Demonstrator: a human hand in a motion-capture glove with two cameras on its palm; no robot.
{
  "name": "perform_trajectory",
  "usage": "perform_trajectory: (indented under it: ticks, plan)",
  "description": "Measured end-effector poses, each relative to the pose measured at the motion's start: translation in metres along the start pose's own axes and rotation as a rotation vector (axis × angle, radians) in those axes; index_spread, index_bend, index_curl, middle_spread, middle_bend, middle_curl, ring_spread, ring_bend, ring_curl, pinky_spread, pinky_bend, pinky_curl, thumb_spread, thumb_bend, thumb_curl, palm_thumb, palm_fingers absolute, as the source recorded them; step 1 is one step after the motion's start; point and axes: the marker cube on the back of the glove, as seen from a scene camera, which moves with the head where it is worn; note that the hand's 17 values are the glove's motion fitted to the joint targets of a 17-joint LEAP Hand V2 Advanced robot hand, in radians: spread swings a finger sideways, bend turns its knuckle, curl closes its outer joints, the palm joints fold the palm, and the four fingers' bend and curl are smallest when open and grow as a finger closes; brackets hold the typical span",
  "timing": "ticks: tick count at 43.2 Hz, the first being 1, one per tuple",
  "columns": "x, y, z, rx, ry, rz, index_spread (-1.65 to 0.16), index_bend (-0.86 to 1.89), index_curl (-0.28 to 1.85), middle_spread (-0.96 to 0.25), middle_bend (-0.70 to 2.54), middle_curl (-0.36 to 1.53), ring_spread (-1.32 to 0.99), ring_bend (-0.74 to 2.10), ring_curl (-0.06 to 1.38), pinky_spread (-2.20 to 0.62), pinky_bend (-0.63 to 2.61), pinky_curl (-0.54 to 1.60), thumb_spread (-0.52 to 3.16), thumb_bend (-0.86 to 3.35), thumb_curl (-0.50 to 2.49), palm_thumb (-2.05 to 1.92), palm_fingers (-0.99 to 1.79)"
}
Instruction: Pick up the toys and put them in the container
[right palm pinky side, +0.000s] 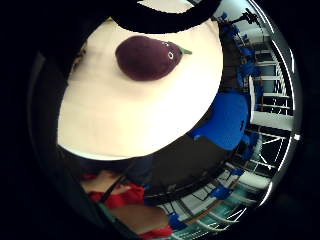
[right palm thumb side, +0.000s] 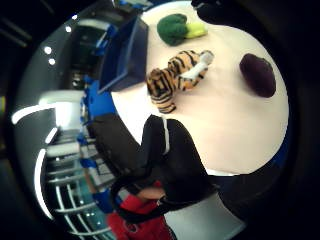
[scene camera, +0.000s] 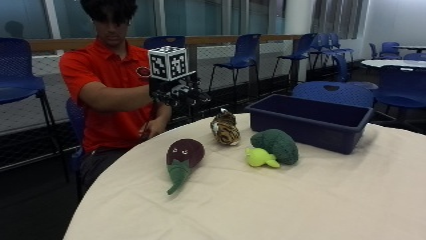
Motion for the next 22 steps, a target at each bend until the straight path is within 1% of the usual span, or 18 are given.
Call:
perform_trajectory:
  ticks: [4,9,16,22]
  plan:
    - [0.003,-0.001,0.002,-0.001,-0.01,0.004,-0.2,0.27,0.09,-0.07,0.16,0.05,-0.02,0.13,0.0,0.03,0.45,0.12,0.67,-0.01,0.03,-0.01,-0.01]
    - [0.006,-0.006,0.007,0.001,-0.023,-0.005,-0.27,0.29,0.14,-0.09,0.17,0.09,-0.03,0.15,0.01,0.04,0.49,0.16,0.93,-0.01,0.07,-0.02,-0.04]
    - [0.0,-0.014,0.015,0.004,-0.036,-0.037,-0.31,0.29,0.19,-0.11,0.18,0.13,-0.04,0.16,0.03,0.04,0.51,0.19,1.12,-0.02,0.11,-0.03,-0.06]
    - [-0.014,-0.023,0.02,0.023,-0.056,-0.074,-0.32,0.28,0.22,-0.11,0.18,0.16,-0.05,0.16,0.04,0.04,0.51,0.22,1.2,-0.03,0.13,-0.04,-0.08]
